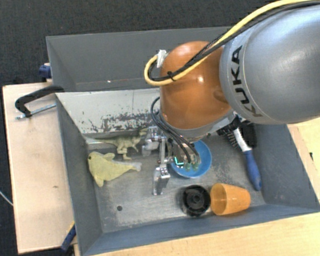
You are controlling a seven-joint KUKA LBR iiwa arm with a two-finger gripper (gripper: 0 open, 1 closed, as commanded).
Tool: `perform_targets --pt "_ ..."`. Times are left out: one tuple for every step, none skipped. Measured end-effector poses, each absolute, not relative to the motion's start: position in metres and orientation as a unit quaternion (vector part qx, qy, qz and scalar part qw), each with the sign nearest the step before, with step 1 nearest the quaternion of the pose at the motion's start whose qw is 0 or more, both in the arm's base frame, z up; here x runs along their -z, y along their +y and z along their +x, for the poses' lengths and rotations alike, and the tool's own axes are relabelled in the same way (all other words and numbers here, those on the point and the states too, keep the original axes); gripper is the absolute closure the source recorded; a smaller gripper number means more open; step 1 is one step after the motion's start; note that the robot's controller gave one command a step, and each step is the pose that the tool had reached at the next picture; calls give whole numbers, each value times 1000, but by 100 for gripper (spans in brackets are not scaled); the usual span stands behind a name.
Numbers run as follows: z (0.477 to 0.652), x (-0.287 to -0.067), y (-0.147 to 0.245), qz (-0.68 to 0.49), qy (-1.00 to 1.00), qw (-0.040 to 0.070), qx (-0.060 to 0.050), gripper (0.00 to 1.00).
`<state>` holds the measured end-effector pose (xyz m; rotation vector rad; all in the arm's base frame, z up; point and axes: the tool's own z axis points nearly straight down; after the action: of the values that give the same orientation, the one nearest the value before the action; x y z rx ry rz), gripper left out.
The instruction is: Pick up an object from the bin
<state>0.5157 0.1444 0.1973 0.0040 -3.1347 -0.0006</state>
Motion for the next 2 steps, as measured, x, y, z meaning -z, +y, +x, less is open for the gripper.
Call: perform_targets --pt "547 -81 135 70 -998 2 0 0" --pt "584 -74 172 119 -993 2 -4 0"
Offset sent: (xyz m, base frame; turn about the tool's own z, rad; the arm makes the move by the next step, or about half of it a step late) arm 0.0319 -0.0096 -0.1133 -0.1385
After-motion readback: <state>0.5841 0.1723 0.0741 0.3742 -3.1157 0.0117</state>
